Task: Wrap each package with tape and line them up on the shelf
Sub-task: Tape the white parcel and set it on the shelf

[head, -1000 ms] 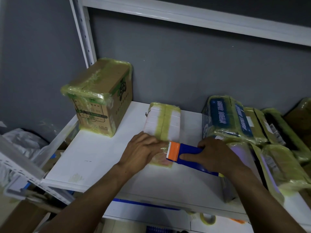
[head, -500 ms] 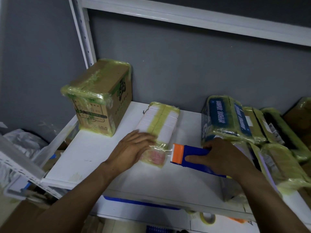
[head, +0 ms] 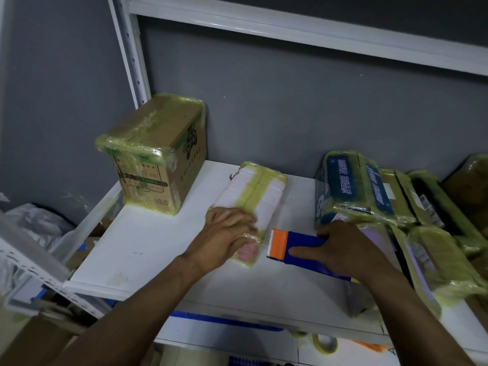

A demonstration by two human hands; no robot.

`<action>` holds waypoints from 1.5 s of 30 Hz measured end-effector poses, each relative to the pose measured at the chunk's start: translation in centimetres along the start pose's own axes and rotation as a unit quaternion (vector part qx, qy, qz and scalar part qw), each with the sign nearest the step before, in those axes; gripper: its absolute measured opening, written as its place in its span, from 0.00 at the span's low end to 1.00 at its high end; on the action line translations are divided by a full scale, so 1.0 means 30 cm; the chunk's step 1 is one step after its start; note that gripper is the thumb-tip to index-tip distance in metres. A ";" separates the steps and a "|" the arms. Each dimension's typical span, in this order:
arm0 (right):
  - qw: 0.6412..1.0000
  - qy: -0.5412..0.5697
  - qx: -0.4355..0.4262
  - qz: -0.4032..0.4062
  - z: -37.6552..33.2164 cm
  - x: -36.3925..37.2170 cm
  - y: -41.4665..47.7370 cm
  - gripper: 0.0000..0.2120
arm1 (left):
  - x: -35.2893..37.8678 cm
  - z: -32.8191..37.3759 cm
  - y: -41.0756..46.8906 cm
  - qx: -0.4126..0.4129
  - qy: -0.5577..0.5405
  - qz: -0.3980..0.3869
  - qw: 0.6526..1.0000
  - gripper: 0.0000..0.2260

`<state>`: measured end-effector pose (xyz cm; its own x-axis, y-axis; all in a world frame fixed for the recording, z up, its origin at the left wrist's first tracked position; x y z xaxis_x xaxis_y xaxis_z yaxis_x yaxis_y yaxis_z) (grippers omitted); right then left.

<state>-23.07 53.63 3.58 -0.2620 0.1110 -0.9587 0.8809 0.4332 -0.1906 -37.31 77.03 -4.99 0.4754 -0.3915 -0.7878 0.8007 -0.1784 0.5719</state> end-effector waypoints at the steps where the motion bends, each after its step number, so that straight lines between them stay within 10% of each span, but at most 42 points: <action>1: 1.000 0.009 0.001 0.001 0.004 0.006 0.002 0.35 | 0.007 0.002 0.003 0.013 -0.004 -0.005 1.000 0.10; 6: 0.999 0.043 0.007 -0.016 0.008 0.027 -0.002 0.34 | 0.017 0.018 -0.007 0.033 0.029 -0.045 0.998 0.31; 13: 0.997 0.063 0.002 -0.040 -0.017 0.038 -0.030 0.32 | -0.006 -0.010 -0.018 0.052 -0.043 0.026 0.997 0.12; 34: 0.988 0.126 0.056 -0.066 0.095 -0.008 -0.111 0.35 | -0.015 -0.035 -0.009 0.034 -0.093 0.020 0.995 0.11; 45: 0.994 0.073 0.072 -0.027 0.070 0.131 -0.033 0.34 | 0.067 0.030 -0.002 -0.077 -0.060 0.173 0.980 0.10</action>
<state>-24.14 51.75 -0.43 -0.3549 0.2244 -0.9076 0.9090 0.3098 -0.2789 -36.73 75.45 -6.39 0.6893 -0.5099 -0.5147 0.6489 0.1187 0.7515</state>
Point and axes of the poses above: each hand's wrist, its own y-axis towards the middle knuckle, its own x-axis out of the palm, z = x × y, the point moved 2 cm from there along y, towards the middle knuckle, and after that the axes turned 12 degrees about x, right-handed, at the moved point
